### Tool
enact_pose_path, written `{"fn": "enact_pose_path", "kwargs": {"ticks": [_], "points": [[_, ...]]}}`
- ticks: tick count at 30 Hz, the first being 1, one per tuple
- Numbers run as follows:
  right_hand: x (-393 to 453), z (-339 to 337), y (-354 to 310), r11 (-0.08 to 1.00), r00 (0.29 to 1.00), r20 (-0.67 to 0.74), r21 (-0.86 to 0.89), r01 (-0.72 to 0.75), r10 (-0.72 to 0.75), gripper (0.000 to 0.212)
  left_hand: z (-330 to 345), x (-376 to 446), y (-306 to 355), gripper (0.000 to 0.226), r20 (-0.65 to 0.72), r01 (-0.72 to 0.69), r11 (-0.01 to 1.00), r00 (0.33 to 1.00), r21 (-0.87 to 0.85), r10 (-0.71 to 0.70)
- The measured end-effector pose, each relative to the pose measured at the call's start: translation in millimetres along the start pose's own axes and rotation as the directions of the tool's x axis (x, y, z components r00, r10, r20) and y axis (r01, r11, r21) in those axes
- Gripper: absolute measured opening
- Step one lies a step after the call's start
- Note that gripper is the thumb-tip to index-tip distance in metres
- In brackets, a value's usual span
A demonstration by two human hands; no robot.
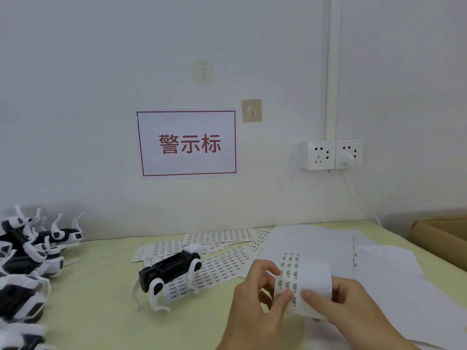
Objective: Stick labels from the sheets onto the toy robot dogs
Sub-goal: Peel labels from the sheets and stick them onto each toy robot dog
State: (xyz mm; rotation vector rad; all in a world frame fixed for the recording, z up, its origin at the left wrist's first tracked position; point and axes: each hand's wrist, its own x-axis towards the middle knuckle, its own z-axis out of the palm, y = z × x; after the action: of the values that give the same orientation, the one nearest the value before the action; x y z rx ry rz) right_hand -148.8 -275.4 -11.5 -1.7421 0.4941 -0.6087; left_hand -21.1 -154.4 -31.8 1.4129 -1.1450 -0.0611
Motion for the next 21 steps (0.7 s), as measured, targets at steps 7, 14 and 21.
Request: {"fn": "enact_pose_path", "kwargs": {"ticks": [7,14,21], "points": [[3,0,4,0.992,0.995,-0.003,0.087,-0.095,0.095,0.008,1,-2,1,0.012,-0.006,-0.103,0.992,0.995,0.077,0.104],[3,2,3,0.992,0.992,-0.065,0.076,-0.101,0.106,0.008,6,-4,-4,0.008,-0.011,-0.324,0.855,0.933,0.405,0.358],[-4,4,-1,0.997,0.993,-0.090,-0.016,-0.077,0.075,0.011,8,1,-9,0.013,0.035,-0.494,0.685,0.824,0.536,0.566]]}}
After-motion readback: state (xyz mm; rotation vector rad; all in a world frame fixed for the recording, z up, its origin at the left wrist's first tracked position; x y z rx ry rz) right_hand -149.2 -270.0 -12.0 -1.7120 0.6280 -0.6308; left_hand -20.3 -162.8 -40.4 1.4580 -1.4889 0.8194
